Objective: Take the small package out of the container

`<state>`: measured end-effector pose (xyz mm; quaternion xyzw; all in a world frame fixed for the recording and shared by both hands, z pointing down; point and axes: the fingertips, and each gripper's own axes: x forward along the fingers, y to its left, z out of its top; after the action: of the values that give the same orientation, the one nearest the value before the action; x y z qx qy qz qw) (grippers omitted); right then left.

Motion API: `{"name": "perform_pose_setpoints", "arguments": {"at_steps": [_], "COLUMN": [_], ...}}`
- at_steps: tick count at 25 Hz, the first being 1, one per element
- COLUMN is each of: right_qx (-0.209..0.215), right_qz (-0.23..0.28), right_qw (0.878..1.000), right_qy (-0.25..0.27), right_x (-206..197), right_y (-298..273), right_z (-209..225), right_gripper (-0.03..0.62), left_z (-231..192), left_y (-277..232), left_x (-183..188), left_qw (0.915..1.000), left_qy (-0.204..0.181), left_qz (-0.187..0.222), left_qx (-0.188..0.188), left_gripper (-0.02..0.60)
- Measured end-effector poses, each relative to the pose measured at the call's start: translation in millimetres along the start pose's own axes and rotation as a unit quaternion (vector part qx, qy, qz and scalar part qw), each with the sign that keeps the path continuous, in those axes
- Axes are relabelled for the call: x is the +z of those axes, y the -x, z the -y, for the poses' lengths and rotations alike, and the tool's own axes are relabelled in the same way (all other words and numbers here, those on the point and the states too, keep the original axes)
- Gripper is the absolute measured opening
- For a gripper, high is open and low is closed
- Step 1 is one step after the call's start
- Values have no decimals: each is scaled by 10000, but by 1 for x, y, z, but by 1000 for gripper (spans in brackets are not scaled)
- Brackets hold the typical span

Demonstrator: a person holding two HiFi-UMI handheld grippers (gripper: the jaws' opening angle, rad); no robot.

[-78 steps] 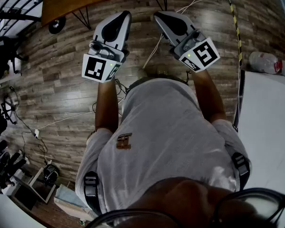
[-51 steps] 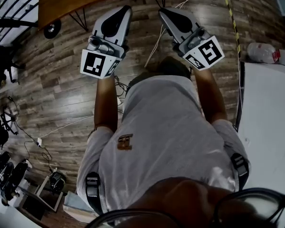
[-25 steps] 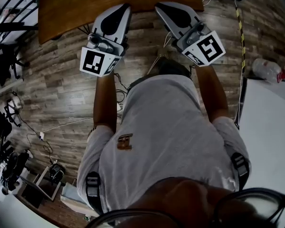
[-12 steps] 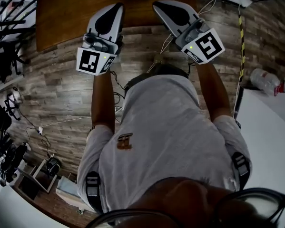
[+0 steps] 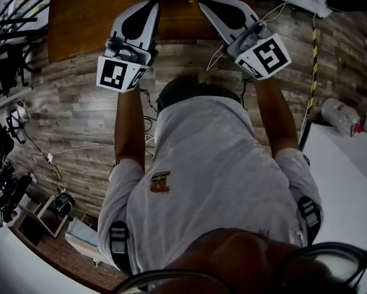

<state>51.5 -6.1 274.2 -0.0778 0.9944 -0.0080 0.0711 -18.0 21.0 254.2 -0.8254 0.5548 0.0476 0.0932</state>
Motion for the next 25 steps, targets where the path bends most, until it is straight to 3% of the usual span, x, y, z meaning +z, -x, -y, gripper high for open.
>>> {"name": "perform_pose_setpoints", "arguments": {"at_steps": [12,25], "right_qx": [-161,-614], "right_qz": [-66,-311], "right_qw": [9998,9976], "right_qy": [57,93], "right_x": [-4,-30], "right_y": [-27,-107], "right_z": [26,81], "right_gripper": [31,31], "left_z": [-35,-119], "left_y": [-25,-59], "left_x": [-15,-53], "left_qw": [9999,9975], "left_qy": [-24,28], "left_qz": [-11,-21], "left_qx": [-146,-705], "left_gripper": [18,19]}}
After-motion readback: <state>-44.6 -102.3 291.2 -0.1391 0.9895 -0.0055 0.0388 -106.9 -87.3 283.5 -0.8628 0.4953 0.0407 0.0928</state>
